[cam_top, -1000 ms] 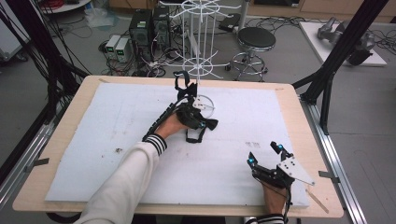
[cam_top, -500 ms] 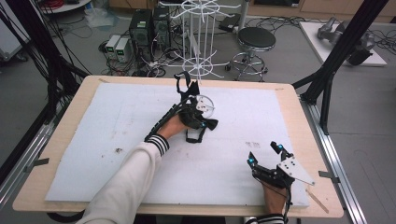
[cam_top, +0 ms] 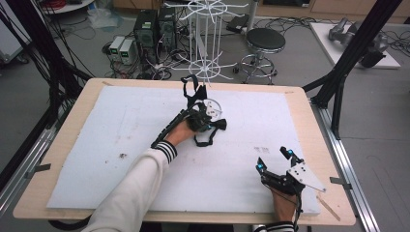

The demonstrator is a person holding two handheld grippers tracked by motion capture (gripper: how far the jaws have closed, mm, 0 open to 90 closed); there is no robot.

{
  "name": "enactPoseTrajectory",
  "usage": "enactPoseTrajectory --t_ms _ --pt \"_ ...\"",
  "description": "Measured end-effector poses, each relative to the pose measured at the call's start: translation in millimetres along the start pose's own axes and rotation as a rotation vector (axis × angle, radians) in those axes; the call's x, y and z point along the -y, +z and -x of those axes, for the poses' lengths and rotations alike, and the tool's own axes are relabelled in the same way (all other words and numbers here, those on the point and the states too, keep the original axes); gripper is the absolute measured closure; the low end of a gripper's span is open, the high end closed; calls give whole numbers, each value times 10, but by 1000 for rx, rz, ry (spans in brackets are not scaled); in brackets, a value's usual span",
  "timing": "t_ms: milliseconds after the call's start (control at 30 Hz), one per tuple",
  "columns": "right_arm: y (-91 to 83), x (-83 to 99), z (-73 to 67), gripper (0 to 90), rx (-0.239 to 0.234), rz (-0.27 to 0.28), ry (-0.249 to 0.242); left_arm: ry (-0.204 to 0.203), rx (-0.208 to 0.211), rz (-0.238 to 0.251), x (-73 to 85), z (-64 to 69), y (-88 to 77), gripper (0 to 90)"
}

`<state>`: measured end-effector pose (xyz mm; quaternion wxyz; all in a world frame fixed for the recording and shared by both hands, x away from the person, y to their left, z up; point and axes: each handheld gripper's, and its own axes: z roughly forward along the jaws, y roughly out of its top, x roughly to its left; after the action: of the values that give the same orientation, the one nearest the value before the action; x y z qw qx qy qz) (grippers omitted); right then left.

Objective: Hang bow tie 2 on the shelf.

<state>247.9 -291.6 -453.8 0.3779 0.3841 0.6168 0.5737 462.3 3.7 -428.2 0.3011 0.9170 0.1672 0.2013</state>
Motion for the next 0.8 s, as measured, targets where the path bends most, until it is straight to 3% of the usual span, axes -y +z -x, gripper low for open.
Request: enactPoseTrajectory --t_ms 433,800 --pt "1 0 -1 107 -1 1 0 19 -3 0 16 11 -48 837" --pt "2 0 3 107 1 5 -4 0 5 45 8 48 -146 840"
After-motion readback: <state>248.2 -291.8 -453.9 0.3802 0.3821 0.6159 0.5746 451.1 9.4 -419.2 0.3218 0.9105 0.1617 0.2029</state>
